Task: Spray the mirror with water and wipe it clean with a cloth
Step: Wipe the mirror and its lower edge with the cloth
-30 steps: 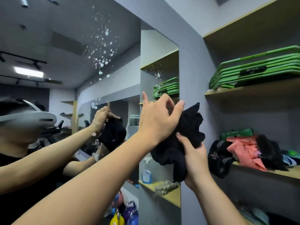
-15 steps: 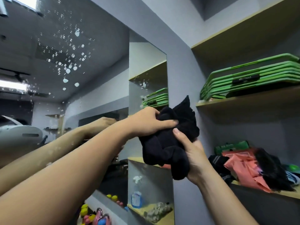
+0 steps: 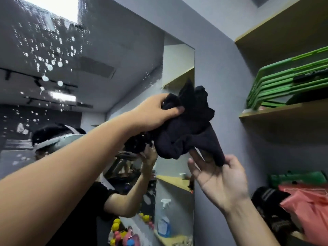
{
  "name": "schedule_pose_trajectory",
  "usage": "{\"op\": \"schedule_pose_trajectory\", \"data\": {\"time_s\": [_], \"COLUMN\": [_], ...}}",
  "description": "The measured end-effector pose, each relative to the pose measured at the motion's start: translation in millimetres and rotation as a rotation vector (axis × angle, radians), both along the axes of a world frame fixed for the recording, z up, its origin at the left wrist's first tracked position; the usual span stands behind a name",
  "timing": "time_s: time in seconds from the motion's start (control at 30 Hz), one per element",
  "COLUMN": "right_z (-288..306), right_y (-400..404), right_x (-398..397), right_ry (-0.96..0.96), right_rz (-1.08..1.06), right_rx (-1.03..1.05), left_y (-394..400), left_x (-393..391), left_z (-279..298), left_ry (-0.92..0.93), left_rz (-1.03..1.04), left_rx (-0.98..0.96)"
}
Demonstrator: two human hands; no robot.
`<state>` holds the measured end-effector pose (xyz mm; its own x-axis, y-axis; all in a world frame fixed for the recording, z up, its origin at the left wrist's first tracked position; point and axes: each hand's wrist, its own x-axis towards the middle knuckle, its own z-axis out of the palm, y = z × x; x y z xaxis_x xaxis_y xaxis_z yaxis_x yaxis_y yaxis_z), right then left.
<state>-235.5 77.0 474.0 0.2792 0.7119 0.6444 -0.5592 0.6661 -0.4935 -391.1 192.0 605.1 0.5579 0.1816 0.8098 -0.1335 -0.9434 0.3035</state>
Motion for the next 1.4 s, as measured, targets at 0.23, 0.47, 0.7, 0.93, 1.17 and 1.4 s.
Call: {"op": "schedule_pose_trajectory", "data": {"time_s": [0.23, 0.47, 0.7, 0.93, 1.17, 1.4], "right_z": [4, 24, 53, 71, 103, 90], "right_y": [32, 48, 27, 49, 95, 141], "right_x": [9, -17, -31, -46, -50, -39], "right_ry": [-0.495, -0.411, -0.098, -0.206, -0.943, -1.145], "right_rz": [-0.93, -0.875, -0.201, -1.046, -1.898, -1.955], "right_rx": [0.242, 0.316, 0.064, 0.242, 0.35, 0.549], "left_y": [9, -27, -35, -23, -4, 42], "left_x": [29, 34, 22, -3, -47, -56], "left_z": [-19, -23, -33, -16, 16, 2], "left_ry": [-0.075, -0.117, -0.133, -0.341, -0.541, 0.03], "left_rz": [0.137, 0.046, 0.006, 0.144, 0.507, 0.846], "left_rx": [-0.094, 0.067, 0.44, 0.393, 0.666, 1.181]}}
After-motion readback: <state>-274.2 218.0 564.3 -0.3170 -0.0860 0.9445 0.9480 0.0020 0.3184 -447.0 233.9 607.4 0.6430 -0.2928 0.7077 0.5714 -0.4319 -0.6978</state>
